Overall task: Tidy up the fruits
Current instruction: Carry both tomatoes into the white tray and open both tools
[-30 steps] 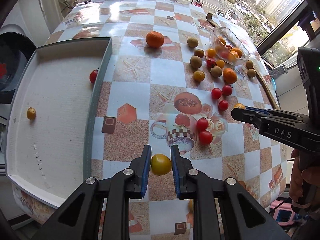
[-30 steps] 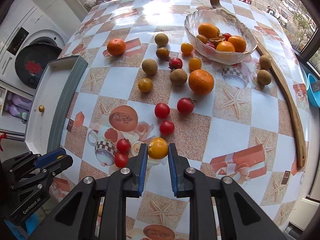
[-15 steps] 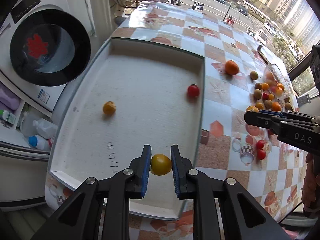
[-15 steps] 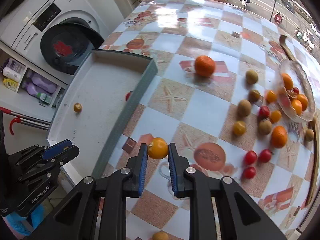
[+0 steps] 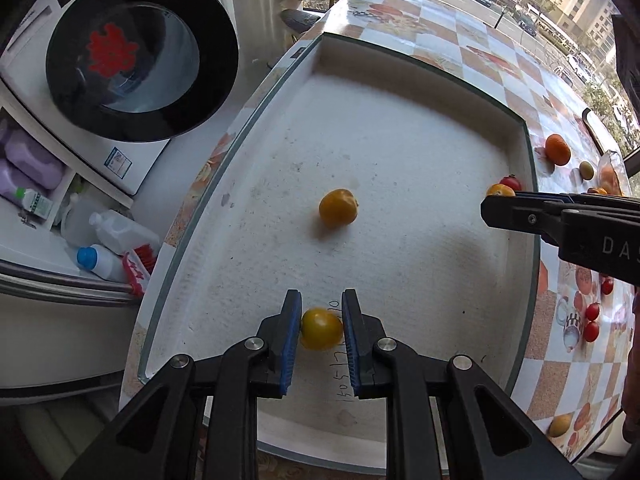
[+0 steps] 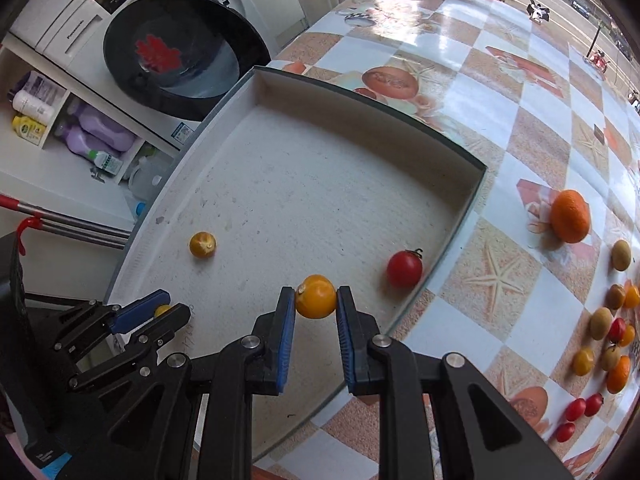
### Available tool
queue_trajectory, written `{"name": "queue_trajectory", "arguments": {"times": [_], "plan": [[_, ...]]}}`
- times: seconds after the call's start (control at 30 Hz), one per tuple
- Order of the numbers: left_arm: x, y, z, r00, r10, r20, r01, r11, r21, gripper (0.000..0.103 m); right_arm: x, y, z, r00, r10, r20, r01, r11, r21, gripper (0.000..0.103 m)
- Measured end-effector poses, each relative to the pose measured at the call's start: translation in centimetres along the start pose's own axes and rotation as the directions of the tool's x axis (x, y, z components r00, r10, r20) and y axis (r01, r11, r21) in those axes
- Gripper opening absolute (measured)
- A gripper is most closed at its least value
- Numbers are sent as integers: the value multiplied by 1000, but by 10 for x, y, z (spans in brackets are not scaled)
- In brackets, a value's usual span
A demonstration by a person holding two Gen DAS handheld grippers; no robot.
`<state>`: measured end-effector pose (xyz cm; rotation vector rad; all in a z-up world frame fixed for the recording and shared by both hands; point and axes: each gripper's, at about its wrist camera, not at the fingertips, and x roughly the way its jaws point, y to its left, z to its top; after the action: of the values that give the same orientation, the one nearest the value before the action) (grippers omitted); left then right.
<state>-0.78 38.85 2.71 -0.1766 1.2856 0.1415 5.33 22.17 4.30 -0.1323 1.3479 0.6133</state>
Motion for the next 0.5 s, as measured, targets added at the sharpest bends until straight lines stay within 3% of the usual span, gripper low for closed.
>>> {"name": "queue_trajectory", "arguments": {"times": [0.33, 0.4, 0.47, 0.5], "plan": [[7, -7, 0, 999, 42, -4, -42, 998, 52, 23, 29, 6, 11, 997, -58, -48, 57, 998, -23, 24], [7, -7, 0, 999, 49, -1, -49, 997, 58, 24, 30, 7, 12, 997, -61, -44, 59, 998, -35, 29], [7, -6, 1, 998, 63, 3, -63, 996, 56, 43, 30, 8, 13, 998, -40, -48, 39, 999, -37, 46], [5, -5, 1, 998, 56, 8, -56, 997, 50, 74, 31, 10, 14, 998, -41, -48, 39, 999, -38, 67]]}}
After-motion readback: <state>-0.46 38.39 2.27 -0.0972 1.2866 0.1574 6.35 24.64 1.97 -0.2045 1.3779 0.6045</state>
